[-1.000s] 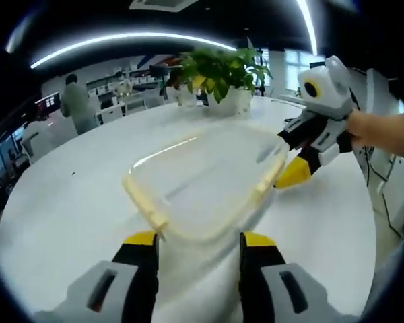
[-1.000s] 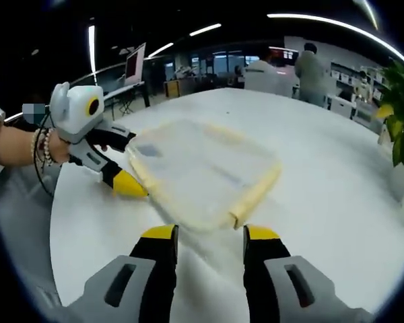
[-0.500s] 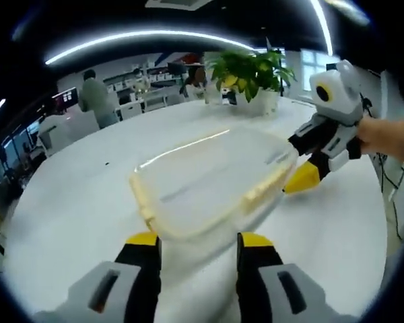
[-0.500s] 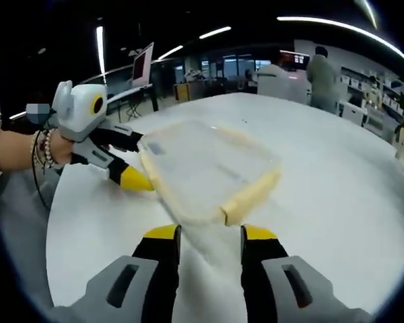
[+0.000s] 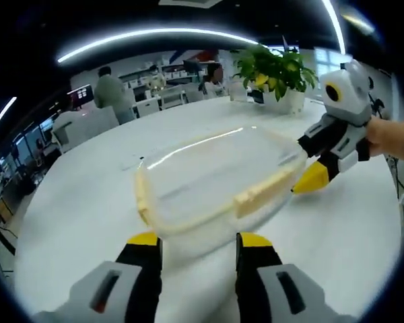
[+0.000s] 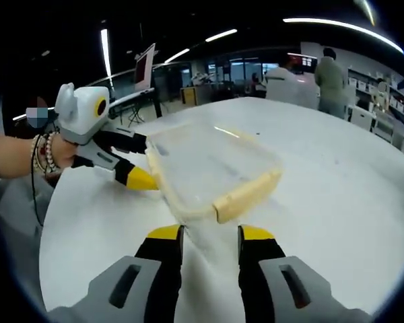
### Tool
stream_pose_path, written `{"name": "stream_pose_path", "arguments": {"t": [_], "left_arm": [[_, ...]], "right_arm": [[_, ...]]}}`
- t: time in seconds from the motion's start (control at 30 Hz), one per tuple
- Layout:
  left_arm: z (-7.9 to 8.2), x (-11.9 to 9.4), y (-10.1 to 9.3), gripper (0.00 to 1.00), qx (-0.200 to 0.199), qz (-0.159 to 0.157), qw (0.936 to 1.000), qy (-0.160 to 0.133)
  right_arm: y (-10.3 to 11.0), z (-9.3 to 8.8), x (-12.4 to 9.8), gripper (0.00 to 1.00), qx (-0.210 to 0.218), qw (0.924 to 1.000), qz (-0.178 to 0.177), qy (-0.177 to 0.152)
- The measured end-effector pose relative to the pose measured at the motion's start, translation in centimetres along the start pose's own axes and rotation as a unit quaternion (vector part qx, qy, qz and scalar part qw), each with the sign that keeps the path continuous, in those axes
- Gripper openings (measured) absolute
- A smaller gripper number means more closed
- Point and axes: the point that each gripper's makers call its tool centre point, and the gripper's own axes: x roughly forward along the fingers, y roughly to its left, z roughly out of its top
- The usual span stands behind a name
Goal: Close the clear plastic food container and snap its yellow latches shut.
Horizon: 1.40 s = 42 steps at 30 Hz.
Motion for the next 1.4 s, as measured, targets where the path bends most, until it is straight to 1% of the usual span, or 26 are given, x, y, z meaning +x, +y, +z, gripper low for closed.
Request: {"name": "stream_pose_path", "arguments": {"t": [0.17, 0.53, 0.57, 0.63, 0.73, 0.87, 0.93, 1.0, 1.03, 1.1, 1.13, 1.23, 1.3, 1.33, 1.4], "left_arm": [[0.3, 0.8, 1.0, 0.37, 0.0, -0.001, 1.0, 0.002], [0.3, 0.9, 1.1, 0.37, -0.001, -0.001, 1.0, 0.001], [0.3, 0.8, 1.2, 0.37, -0.002, -0.001, 1.0, 0.0], [0.3, 0.6, 1.1, 0.37, -0.005, -0.004, 1.0, 0.0], [0.0, 0.0, 0.9, 0.37, -0.003, -0.01, 0.9999, 0.004], [0.2, -1.2, 1.0, 0.37, -0.024, -0.008, 0.9997, -0.007], [0.5, -2.0, 0.9, 0.38, -0.034, -0.007, 0.9993, -0.014], [1.3, -2.8, 0.6, 0.39, -0.047, -0.009, 0.9982, -0.036], [2.0, -3.4, 0.2, 0.41, -0.05, -0.017, 0.9969, -0.059], [2.5, -4.3, -0.6, 0.47, -0.035, -0.037, 0.9958, -0.076], [2.5, -5.0, -0.8, 0.54, -0.034, -0.039, 0.9957, -0.078], [2.6, -7.2, -1.5, 0.68, -0.036, -0.053, 0.9949, -0.079], [3.1, -9.0, -2.0, 0.7, -0.024, -0.059, 0.9935, -0.094], [3.5, -10.1, -2.2, 0.71, -0.022, -0.059, 0.9923, -0.107], [3.8, -11.8, -2.4, 0.75, -0.025, -0.064, 0.9909, -0.116]], "right_arm": [[-0.6, 0.5, 0.7, 0.29, 0.005, 1.0, -0.001, -0.005], [-0.7, 0.6, 0.9, 0.28, 0.008, 0.9999, -0.005, -0.005], [-0.6, 0.5, 0.8, 0.28, 0.006, 1.0, -0.006, -0.004], [-0.5, -0.3, 0.7, 0.3, -0.003, 0.9998, -0.007, 0.016], [-0.3, -0.7, 0.3, 0.32, -0.001, 0.9997, -0.009, 0.021], [0.2, -0.4, -0.9, 0.34, 0.0, 0.9998, -0.013, 0.015], [0.5, -0.1, -1.6, 0.36, 0.003, 0.9998, -0.016, 0.012], [0.8, 0.5, -2.5, 0.38, 0.01, 0.9997, -0.021, -0.001], [0.9, 0.8, -2.9, 0.39, 0.012, 0.9996, -0.024, -0.008], [1.2, 1.2, -3.7, 0.4, 0.011, 0.9993, -0.03, -0.017], [1.5, 1.4, -4.3, 0.42, 0.016, 0.999, -0.034, -0.023], [2.4, 1.8, -5.6, 0.49, 0.029, 0.9984, -0.035, -0.034], [3.0, 2.1, -6.5, 0.5, 0.034, 0.9977, -0.033, -0.048], [3.2, 2.3, -6.9, 0.51, 0.041, 0.997, -0.036, -0.056], [3.6, 2.5, -7.8, 0.54, 0.049, 0.9959, -0.042, -0.063]]}}
